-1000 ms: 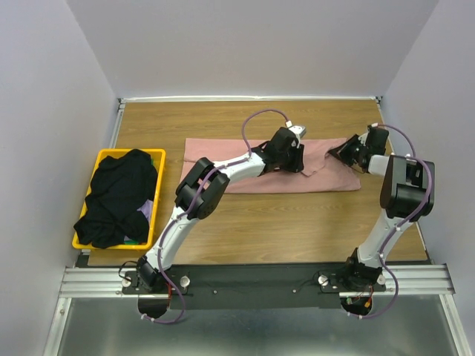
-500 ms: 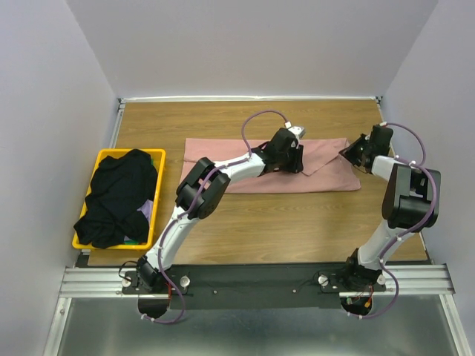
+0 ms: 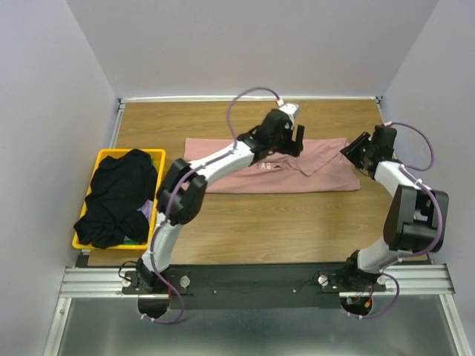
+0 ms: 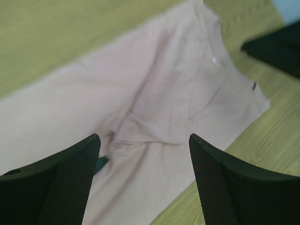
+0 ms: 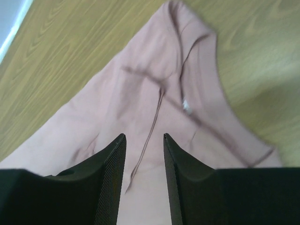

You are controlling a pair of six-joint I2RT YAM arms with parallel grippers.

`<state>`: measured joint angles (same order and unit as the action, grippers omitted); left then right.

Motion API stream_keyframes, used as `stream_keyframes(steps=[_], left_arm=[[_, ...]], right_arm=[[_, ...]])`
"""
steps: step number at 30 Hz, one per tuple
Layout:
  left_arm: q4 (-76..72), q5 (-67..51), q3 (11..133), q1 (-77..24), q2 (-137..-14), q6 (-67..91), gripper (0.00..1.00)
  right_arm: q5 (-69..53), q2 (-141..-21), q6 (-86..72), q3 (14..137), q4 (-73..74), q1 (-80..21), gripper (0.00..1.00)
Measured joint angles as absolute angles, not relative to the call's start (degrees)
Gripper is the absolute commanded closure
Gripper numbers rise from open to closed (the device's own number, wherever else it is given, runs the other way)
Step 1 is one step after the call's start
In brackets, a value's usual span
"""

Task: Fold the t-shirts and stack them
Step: Fold the tshirt

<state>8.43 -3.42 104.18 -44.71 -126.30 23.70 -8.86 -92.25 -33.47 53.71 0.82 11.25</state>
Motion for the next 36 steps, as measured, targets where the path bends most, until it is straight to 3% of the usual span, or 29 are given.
stream_keyframes(steps=[6,12,18,25,36], left_arm=[[10.07,3.01,99.39,-35.77,-114.06,19.42,0.18],[16.84,7.22,93.56,-24.82,-119.35,15.99,0.19],[19.38,8.43,87.53,-24.51,-121.58,14.63,0.21],[16.56,6.61,76.53,-24.77,-114.43,14.85,0.23],[13.45,-5.06,55.72,-30.98,-97.49,23.22,0.20]], right_arm=[[-11.49,-85.21,-38.74,43.83,0.69,9.10,0.53],[-13.04,-88.36,-41.85,40.49,1.02,9.06,0.53],[-14.04,-93.80,-42.41,43.72,-0.38,9.10,0.53],[-14.37,-106.30,-40.69,57.60,-2.17,9.19,0.53],[-26.02,-133.43,-37.82,93.71,-2.44,8.80,0.53]])
